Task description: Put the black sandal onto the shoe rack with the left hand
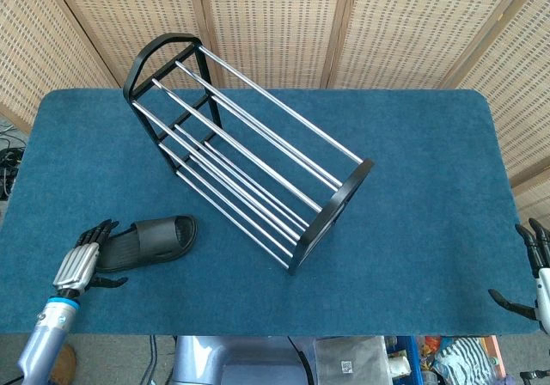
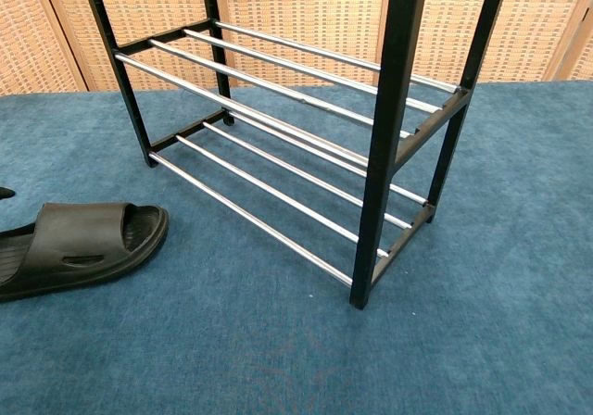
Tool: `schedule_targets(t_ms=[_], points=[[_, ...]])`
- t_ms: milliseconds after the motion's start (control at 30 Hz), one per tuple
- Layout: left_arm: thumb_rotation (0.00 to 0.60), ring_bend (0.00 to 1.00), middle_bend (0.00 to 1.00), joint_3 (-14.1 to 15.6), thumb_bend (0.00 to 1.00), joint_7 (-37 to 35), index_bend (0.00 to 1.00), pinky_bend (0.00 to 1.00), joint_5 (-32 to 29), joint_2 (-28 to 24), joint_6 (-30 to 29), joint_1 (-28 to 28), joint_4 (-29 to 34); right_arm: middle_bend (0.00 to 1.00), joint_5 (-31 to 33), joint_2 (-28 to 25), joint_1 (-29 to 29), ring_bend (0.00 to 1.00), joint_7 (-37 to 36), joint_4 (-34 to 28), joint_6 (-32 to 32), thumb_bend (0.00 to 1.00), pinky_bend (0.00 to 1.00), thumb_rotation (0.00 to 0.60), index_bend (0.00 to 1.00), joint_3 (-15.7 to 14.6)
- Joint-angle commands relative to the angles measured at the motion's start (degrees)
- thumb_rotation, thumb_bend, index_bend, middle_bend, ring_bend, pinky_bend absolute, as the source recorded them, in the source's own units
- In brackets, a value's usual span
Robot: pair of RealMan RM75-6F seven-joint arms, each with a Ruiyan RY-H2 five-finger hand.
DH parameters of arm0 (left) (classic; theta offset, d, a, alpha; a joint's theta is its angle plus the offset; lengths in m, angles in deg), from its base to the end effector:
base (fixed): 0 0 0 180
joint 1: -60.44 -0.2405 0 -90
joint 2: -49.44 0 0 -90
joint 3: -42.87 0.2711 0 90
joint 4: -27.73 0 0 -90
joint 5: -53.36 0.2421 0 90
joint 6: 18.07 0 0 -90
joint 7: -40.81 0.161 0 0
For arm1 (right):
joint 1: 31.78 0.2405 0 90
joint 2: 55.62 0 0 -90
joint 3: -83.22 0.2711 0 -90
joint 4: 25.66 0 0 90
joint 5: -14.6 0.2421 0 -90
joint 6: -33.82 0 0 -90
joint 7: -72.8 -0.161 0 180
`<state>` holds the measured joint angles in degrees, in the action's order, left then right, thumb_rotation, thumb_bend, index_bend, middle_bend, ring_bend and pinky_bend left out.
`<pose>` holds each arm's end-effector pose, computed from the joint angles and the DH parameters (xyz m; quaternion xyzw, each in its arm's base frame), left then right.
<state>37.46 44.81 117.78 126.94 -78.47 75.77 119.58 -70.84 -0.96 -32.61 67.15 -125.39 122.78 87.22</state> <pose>-0.3258 0.2513 0.0073 -0.5737 -0.5846 -0.3099 0.4828 -0.3343 -0.1722 0.1915 0.5453 -0.4065 0.4058 0.6105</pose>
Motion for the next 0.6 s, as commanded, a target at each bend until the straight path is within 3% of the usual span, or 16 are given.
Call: schedule_targets(t_ms=[33, 600], points=[[0.600, 0.00, 0.00, -1.54, 0.09, 1.01, 0.00, 0.00, -3.29, 2.87, 2.29, 2.08, -2.67, 0.00, 0.20, -0.10, 0.03, 0.00, -0.28, 0.07, -0.13, 0.00, 0.00, 0.600, 0.00, 0.08], [0.600, 0.00, 0.00, -2.29, 0.10, 2.05, 0.00, 0.00, -7.91, 6.02, 7.17, 5.83, -6.53, 0.00, 0.90, 0.11, 0.47, 0.00, 0.33, -0.05, -1.27, 0.00, 0.00, 0.600, 0.00, 0.11]])
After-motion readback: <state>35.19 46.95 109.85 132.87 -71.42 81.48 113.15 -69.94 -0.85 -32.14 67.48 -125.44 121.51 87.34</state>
